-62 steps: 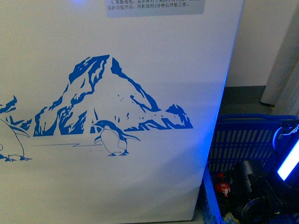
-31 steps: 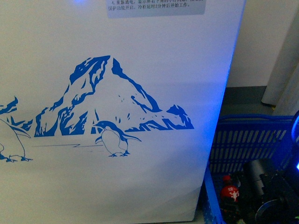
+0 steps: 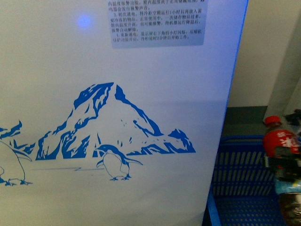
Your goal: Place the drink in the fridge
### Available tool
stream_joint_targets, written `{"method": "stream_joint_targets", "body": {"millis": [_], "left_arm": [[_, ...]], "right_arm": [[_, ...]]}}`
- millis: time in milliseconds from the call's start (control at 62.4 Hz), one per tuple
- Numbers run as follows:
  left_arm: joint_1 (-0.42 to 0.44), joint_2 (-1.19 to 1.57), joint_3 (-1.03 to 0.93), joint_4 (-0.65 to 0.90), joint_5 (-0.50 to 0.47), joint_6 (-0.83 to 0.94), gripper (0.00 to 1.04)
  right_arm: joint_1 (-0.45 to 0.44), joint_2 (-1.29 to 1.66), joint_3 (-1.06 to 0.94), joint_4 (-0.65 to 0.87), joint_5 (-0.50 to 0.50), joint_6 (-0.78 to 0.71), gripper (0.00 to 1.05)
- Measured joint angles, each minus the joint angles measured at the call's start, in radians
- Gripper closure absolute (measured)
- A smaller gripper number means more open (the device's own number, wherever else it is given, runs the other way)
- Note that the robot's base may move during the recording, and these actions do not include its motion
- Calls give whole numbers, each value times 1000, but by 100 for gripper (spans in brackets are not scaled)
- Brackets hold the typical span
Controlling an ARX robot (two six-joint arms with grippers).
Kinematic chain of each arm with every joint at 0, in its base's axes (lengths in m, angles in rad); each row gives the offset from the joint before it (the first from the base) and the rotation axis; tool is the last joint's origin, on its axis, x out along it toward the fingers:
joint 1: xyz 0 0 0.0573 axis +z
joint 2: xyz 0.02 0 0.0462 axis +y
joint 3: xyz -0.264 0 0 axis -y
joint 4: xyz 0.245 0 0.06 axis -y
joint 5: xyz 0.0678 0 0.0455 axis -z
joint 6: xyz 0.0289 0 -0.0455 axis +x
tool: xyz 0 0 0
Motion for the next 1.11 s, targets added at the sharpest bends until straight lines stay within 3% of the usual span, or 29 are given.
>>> {"method": "stream_joint_targets", "body": {"millis": [273,609,850,1106], "left_arm": [[0,0,0,0,0,0,8],[0,0,0,0,0,0,8],[0,0,0,0,0,0,8],[0,0,0,0,0,0,8]], "right_arm": [[-34,-498,-130,-168,24,-3,68],[87,-1065,-207,-400,156,23,68],[193,-1258,-260,-473,349,16,68],[341,-1495,-278,-556,629,6,68]]}}
